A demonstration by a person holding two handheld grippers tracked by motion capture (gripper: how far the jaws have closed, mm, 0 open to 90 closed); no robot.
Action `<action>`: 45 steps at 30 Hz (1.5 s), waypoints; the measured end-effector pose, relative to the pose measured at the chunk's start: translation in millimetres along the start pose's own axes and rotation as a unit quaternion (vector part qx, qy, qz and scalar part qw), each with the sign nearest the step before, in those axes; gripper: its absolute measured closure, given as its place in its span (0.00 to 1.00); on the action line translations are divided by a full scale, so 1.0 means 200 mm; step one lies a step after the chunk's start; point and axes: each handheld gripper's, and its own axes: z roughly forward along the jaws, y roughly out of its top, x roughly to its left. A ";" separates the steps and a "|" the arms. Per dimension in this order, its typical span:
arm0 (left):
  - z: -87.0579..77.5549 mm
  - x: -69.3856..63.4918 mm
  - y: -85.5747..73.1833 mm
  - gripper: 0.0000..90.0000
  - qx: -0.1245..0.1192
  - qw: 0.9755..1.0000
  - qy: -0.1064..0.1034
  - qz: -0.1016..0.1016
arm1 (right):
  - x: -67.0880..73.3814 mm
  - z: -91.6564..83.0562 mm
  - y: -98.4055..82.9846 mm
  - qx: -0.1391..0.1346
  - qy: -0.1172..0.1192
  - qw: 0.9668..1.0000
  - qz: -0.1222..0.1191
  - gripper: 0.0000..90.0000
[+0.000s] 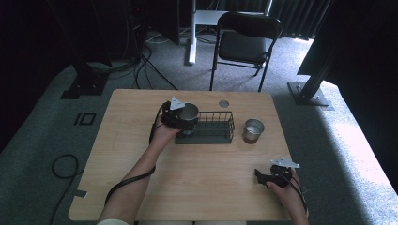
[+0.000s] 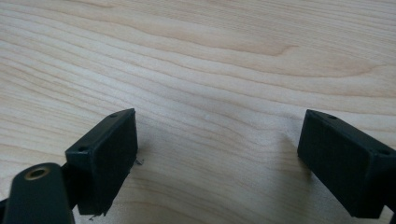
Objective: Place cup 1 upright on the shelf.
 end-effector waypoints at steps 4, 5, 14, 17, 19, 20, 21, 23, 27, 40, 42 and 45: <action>-0.03 0.00 0.01 0.01 -0.006 1.000 0.006 0.010 | 0.00 0.00 0.00 0.000 0.000 1.000 0.000 0.13; -0.03 0.00 0.01 0.01 -0.006 1.000 0.006 0.016 | 0.00 0.00 0.00 0.000 0.000 1.000 0.000 0.13; -0.09 0.01 -0.01 0.01 0.003 1.000 -0.001 0.018 | 0.00 0.00 0.00 0.000 0.000 1.000 0.000 0.13; -0.10 0.02 -0.02 0.01 0.006 1.000 -0.009 0.016 | 0.00 0.00 0.00 0.000 0.000 1.000 0.000 0.13; -0.12 0.01 -0.02 0.01 0.006 1.000 -0.007 0.022 | 0.00 0.00 0.00 0.000 0.000 1.000 0.000 0.13; -0.12 0.01 -0.02 0.01 0.008 1.000 -0.010 0.024 | 0.00 0.00 0.00 0.000 0.000 1.000 0.000 0.13; -0.13 0.00 -0.02 0.01 0.007 1.000 -0.012 0.023 | 0.00 0.00 0.00 0.000 0.000 1.000 0.000 0.13; -0.14 0.00 -0.03 0.01 0.007 1.000 -0.010 0.026 | 0.00 0.00 0.00 0.000 0.000 1.000 0.000 0.13; -0.16 0.00 -0.05 0.01 0.007 1.000 -0.008 0.027 | 0.00 0.00 0.00 0.000 0.000 1.000 0.000 0.13; -0.26 0.05 -0.13 0.01 0.014 1.000 0.005 0.021 | 0.00 0.00 0.00 0.000 0.000 1.000 0.000 0.13; -0.27 0.06 -0.15 0.01 0.018 1.000 0.004 0.017 | 0.00 0.00 0.00 0.000 0.000 1.000 0.000 0.13; -0.29 0.07 -0.18 0.01 0.020 1.000 0.006 0.017 | 0.00 0.00 0.00 0.000 0.000 1.000 0.000 0.13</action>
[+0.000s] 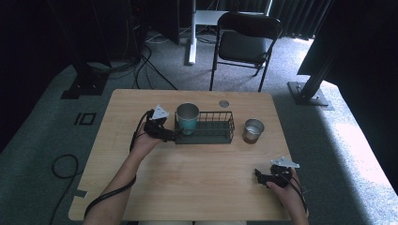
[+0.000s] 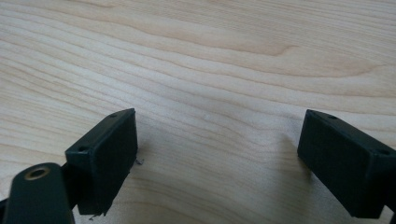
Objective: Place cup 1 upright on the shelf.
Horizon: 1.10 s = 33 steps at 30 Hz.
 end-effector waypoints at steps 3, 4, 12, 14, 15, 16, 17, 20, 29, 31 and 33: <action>-0.02 0.01 -0.03 0.01 0.001 1.000 0.001 -0.005 | 0.00 0.00 0.00 0.000 0.000 1.000 0.000 0.13; -0.02 0.01 -0.04 0.01 0.001 1.000 0.002 -0.006 | 0.00 0.00 0.00 0.000 0.000 1.000 0.000 0.13; -0.07 0.04 -0.14 0.01 0.014 1.000 0.009 -0.013 | 0.00 0.00 0.00 0.000 0.000 1.000 0.000 0.13; -0.08 0.05 -0.17 0.01 0.018 1.000 0.009 -0.014 | 0.00 0.00 0.00 0.000 0.000 1.000 0.000 0.13; -0.09 0.05 -0.18 0.01 0.020 1.000 0.010 -0.014 | 0.00 0.00 0.00 0.000 0.000 1.000 0.000 0.13; -0.09 0.05 -0.19 0.01 0.023 1.000 0.010 -0.014 | 0.00 0.00 0.00 0.000 0.000 1.000 0.000 0.13; -0.10 0.05 -0.20 0.01 0.025 1.000 0.012 -0.014 | 0.00 0.00 0.00 0.000 0.000 1.000 0.000 0.13; -0.12 0.06 -0.23 0.01 0.026 0.999 0.013 -0.018 | 0.00 0.00 0.00 0.000 0.000 1.000 0.000 0.13; -0.19 0.07 -0.34 0.01 0.032 0.999 0.011 -0.024 | 0.00 0.00 0.00 0.000 0.000 1.000 0.000 0.13; -0.20 0.07 -0.36 0.01 0.035 0.999 0.012 -0.027 | 0.00 0.00 0.00 0.000 0.000 1.000 0.000 0.13; -0.22 0.08 -0.39 0.01 0.036 0.999 0.011 -0.031 | 0.00 0.00 0.00 0.000 0.000 1.000 0.000 0.13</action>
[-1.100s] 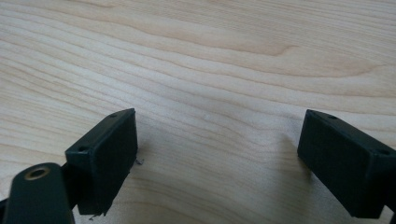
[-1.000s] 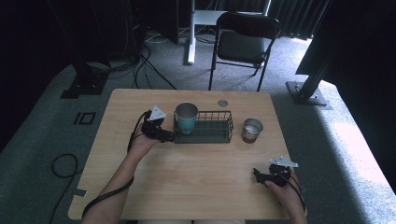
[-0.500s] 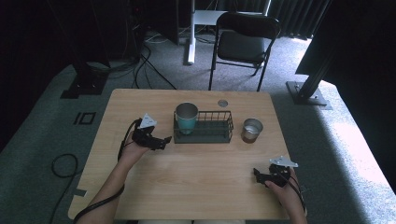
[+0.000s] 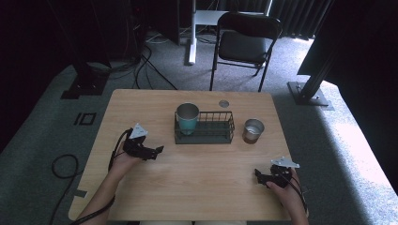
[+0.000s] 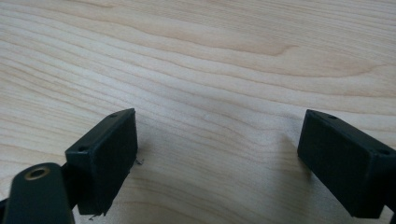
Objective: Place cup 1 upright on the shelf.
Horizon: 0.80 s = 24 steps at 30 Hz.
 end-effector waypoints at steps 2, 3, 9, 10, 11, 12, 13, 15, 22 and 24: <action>-0.01 0.00 -0.02 0.01 0.003 1.000 0.002 -0.001 | 0.00 0.00 0.00 0.000 0.000 1.000 0.000 0.13; -0.01 0.00 -0.03 0.01 0.004 1.000 0.001 -0.003 | 0.00 0.00 0.00 0.000 0.000 1.000 0.000 0.13; -0.02 -0.01 -0.09 0.01 0.009 1.000 0.000 -0.004 | 0.00 0.00 0.00 0.000 0.000 1.000 0.000 0.13; -0.03 -0.01 -0.10 0.01 0.010 1.000 -0.001 -0.004 | 0.00 0.00 0.00 0.000 0.000 1.000 0.000 0.13; -0.04 -0.01 -0.11 0.01 0.009 1.000 0.001 -0.003 | 0.00 0.00 0.00 0.000 0.000 1.000 0.000 0.13; -0.04 -0.01 -0.12 0.01 0.011 1.000 0.000 -0.004 | 0.00 0.00 0.00 0.000 0.000 1.000 0.000 0.13; -0.05 -0.01 -0.13 0.01 0.013 1.000 -0.002 -0.005 | 0.00 0.00 0.00 0.000 0.000 1.000 0.000 0.13; -0.05 -0.02 -0.15 0.01 0.014 1.000 -0.003 -0.006 | 0.00 0.00 0.00 0.000 0.000 1.000 0.000 0.13; -0.10 -0.02 -0.23 0.01 0.010 1.000 0.005 -0.011 | 0.00 0.00 0.00 0.000 0.000 1.000 0.000 0.13; -0.11 -0.03 -0.24 0.01 0.012 1.000 0.008 -0.011 | 0.00 0.00 0.00 0.000 0.000 1.000 0.000 0.13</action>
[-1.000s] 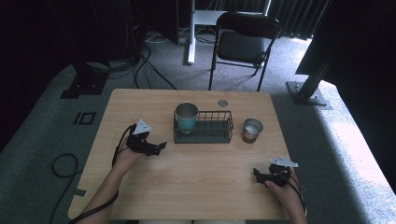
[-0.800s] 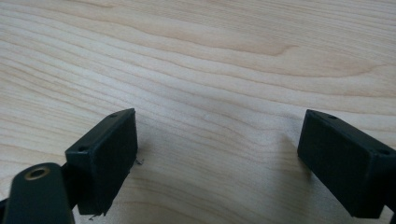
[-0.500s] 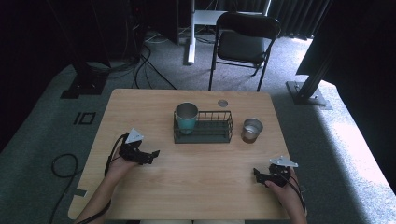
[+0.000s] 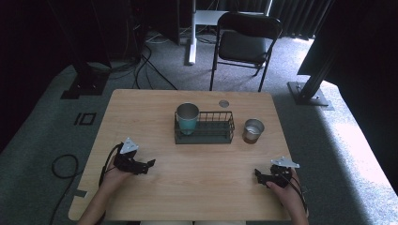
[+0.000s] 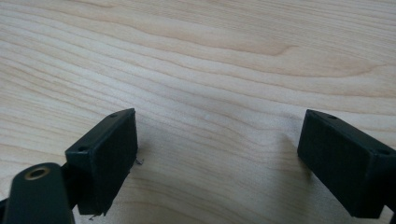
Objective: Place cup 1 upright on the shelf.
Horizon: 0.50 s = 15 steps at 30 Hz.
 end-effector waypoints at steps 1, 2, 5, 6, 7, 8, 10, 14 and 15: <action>0.00 0.00 -0.01 0.01 -0.001 1.000 0.002 0.000 | 0.00 0.00 0.00 0.000 0.000 1.000 0.000 0.13; -0.01 0.00 -0.01 0.01 -0.001 1.000 0.001 -0.002 | 0.00 0.00 0.00 0.000 0.000 1.000 0.000 0.13; -0.03 0.01 -0.03 0.01 0.000 1.000 0.004 -0.006 | 0.00 0.00 0.00 0.000 0.000 1.000 0.000 0.13; -0.03 0.01 -0.04 0.01 0.001 1.000 0.007 -0.006 | 0.00 0.00 0.00 0.000 0.000 1.000 0.000 0.13; -0.03 0.01 -0.05 0.01 0.004 1.000 0.011 -0.004 | 0.00 0.00 0.00 0.000 0.000 1.000 0.000 0.13; -0.04 0.01 -0.06 0.01 0.006 1.000 0.014 -0.005 | 0.00 0.00 0.00 0.000 0.000 1.000 0.000 0.13; -0.04 0.02 -0.08 0.01 0.009 1.000 0.017 -0.010 | 0.00 0.00 0.00 0.000 0.000 1.000 0.000 0.13; -0.06 0.03 -0.12 0.01 0.015 0.999 0.026 -0.014 | 0.00 0.00 0.00 0.000 0.000 1.000 0.000 0.13; -0.06 0.04 -0.13 0.01 0.017 0.999 0.029 -0.017 | 0.00 0.00 0.00 0.000 0.000 1.000 -0.001 0.13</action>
